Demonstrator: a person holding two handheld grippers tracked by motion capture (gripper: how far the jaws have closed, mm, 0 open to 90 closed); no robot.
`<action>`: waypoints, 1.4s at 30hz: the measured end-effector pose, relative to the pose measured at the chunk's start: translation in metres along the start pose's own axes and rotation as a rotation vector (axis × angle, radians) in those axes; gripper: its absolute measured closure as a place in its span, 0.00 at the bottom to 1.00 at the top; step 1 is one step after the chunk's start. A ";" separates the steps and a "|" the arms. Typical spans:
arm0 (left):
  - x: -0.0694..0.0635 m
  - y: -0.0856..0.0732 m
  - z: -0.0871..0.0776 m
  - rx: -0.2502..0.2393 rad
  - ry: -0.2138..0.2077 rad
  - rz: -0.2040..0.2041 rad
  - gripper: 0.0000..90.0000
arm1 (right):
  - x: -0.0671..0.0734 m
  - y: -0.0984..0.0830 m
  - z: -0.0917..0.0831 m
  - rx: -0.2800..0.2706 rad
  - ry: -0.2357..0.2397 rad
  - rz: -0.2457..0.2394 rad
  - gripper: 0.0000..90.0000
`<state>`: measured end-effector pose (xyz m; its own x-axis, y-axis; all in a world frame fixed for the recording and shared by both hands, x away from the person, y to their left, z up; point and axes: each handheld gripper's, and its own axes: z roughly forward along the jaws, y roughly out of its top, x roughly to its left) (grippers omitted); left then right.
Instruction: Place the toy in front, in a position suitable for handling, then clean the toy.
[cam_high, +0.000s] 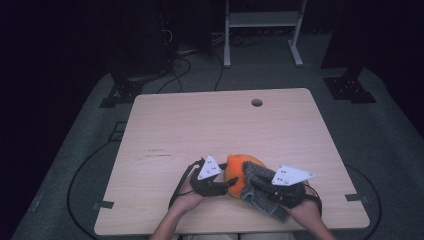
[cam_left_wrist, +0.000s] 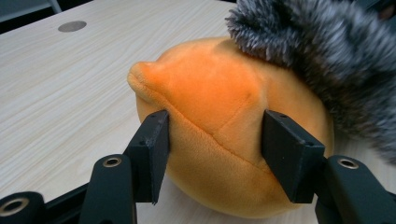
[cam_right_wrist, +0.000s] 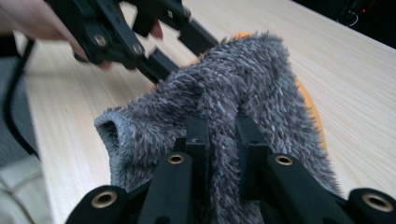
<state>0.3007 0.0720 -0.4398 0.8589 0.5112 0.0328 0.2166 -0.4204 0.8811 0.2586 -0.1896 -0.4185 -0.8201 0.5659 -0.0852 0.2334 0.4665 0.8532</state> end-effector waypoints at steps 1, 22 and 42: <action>0.001 -0.001 0.000 -0.004 -0.001 -0.008 0.47 | -0.004 -0.002 0.000 0.002 -0.005 0.016 0.86; 0.003 -0.003 0.001 -0.001 -0.005 -0.013 0.44 | 0.002 -0.004 0.001 0.016 -0.027 -0.032 0.86; 0.007 0.002 0.002 -0.040 -0.061 -0.068 0.60 | 0.009 -0.003 -0.003 -0.015 -0.093 -0.045 0.86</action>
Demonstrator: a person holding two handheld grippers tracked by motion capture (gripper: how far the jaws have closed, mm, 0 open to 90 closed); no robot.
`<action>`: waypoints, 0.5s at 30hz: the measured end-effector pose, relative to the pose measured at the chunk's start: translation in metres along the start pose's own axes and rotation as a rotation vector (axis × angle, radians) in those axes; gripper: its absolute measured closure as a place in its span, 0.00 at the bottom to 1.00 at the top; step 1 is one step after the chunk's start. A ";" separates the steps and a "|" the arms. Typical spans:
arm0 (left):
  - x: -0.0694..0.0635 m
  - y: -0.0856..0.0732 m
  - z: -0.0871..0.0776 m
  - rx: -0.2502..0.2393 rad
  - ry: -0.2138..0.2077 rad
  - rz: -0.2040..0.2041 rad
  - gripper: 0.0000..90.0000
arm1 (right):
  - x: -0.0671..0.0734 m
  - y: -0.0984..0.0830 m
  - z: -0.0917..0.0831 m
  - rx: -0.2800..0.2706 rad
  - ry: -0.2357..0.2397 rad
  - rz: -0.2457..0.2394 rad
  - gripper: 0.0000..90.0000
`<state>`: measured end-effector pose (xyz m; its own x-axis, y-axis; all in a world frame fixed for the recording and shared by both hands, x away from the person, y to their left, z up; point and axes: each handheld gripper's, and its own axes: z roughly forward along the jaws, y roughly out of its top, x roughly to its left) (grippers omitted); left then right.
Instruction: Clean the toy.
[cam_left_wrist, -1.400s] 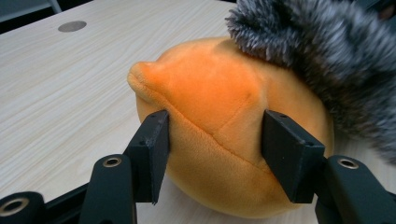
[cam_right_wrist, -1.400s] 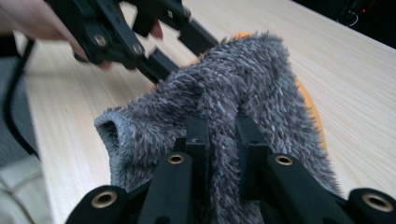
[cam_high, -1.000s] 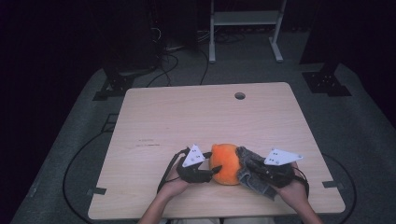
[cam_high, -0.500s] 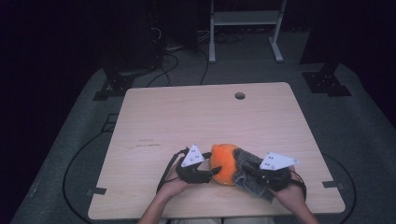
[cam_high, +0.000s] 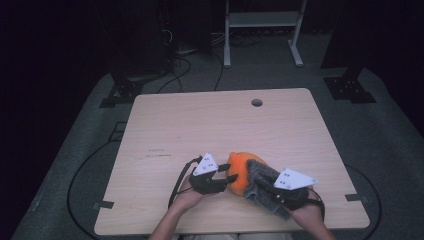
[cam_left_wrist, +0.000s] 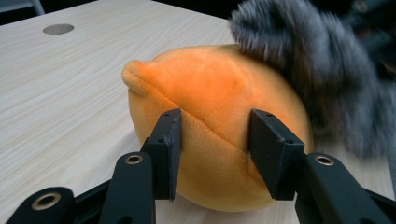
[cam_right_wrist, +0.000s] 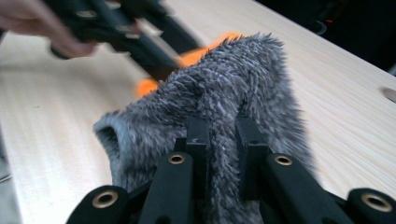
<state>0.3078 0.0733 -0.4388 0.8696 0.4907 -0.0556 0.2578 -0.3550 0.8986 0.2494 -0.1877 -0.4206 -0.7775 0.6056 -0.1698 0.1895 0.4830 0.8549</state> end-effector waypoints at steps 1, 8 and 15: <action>0.001 0.000 0.000 0.003 0.001 -0.007 0.60 | 0.002 0.000 0.003 0.000 0.004 -0.005 0.86; -0.001 -0.002 0.000 0.030 0.015 0.003 0.60 | -0.015 -0.011 0.000 0.033 -0.012 0.047 0.86; 0.001 -0.004 -0.003 0.014 -0.009 -0.012 0.56 | -0.051 -0.034 -0.006 0.110 -0.041 0.160 0.86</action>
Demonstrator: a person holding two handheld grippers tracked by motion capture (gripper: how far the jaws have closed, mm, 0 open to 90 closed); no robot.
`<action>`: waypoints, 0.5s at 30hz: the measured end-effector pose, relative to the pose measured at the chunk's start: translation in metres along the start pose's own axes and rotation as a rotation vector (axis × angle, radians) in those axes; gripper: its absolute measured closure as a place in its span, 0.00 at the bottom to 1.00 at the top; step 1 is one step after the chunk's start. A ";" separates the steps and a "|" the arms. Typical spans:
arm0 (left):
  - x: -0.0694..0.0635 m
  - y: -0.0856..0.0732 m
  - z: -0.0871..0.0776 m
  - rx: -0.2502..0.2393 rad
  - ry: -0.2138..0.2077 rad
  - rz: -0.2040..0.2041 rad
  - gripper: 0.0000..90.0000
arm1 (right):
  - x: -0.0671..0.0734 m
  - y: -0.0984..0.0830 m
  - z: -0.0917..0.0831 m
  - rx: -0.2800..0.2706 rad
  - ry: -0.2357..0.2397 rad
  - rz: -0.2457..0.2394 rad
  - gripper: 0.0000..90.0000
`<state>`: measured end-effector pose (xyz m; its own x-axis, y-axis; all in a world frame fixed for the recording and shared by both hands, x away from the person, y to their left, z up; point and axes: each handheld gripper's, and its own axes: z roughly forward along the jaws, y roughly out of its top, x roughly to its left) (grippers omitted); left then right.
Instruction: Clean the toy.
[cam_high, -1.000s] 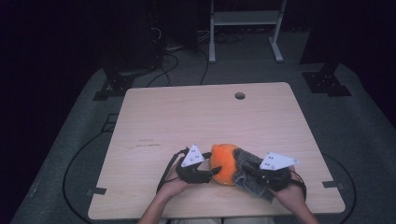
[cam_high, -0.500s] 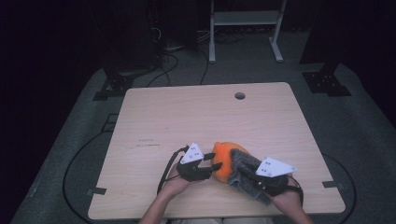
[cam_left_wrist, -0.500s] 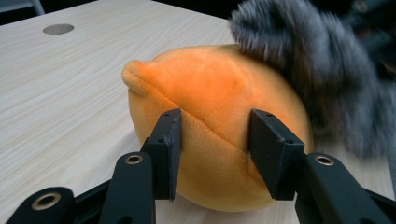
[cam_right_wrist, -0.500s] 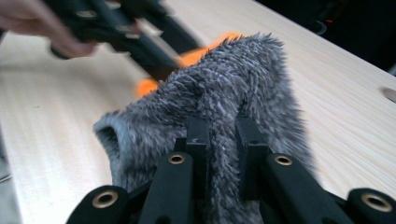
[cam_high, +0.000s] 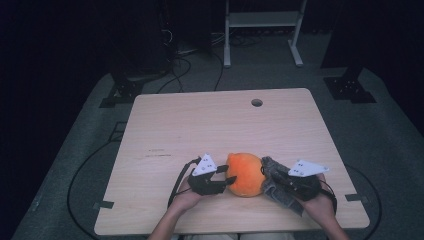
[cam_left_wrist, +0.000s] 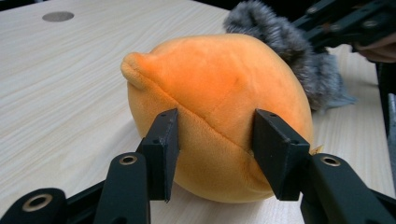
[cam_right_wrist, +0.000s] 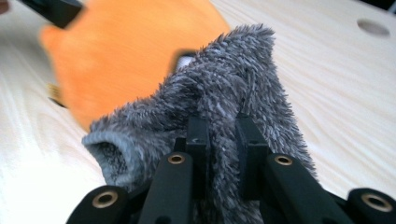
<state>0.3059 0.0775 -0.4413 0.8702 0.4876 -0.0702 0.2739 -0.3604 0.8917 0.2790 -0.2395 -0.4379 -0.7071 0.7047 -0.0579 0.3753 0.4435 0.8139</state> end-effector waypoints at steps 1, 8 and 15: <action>-0.002 0.001 0.001 0.006 0.003 0.009 0.56 | -0.001 0.001 -0.001 -0.007 0.003 0.002 0.87; -0.009 0.005 0.001 0.007 -0.028 0.048 0.35 | 0.024 0.021 -0.004 -0.090 0.104 -0.059 0.87; -0.020 0.006 0.009 0.017 -0.002 0.102 0.41 | 0.029 0.027 -0.013 -0.101 0.114 -0.067 0.87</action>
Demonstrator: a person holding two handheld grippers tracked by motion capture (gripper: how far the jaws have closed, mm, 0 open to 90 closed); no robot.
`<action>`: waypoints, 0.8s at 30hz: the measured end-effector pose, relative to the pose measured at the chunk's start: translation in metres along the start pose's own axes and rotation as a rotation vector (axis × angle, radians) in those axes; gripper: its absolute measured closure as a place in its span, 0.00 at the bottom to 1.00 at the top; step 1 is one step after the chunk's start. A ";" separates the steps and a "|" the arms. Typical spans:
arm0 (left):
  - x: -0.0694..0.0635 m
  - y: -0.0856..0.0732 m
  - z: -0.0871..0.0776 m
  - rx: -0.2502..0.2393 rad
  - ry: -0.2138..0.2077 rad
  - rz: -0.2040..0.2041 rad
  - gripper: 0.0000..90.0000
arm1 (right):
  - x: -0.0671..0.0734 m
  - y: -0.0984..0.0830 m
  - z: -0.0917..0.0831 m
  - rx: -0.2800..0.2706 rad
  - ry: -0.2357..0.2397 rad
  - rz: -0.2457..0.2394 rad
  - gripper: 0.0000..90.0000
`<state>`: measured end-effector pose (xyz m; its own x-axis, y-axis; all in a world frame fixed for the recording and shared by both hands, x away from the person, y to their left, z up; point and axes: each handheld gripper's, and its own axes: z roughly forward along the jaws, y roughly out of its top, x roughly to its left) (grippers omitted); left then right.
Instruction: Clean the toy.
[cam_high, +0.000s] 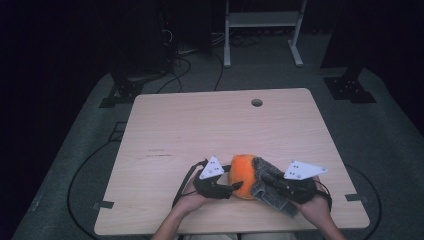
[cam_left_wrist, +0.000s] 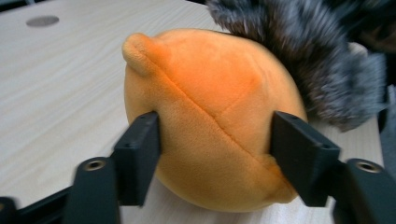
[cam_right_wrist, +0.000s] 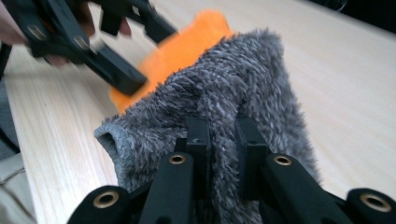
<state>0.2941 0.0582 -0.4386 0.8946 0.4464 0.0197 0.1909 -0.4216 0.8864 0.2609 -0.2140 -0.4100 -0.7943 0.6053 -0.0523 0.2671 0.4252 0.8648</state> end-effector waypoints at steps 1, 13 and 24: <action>-0.006 0.001 0.001 0.009 0.002 0.042 0.42 | 0.005 0.006 -0.002 -0.019 0.012 -0.016 0.87; -0.025 0.004 0.005 0.003 -0.016 0.175 0.45 | -0.001 0.020 -0.008 -0.034 0.032 0.010 0.87; -0.031 0.004 0.006 -0.004 -0.040 0.237 0.46 | -0.002 0.028 -0.002 -0.016 0.043 0.028 0.87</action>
<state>0.2698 0.0380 -0.4380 0.9294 0.3038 0.2095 -0.0282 -0.5076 0.8612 0.2684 -0.2045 -0.3847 -0.8093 0.5873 -0.0066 0.2811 0.3972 0.8736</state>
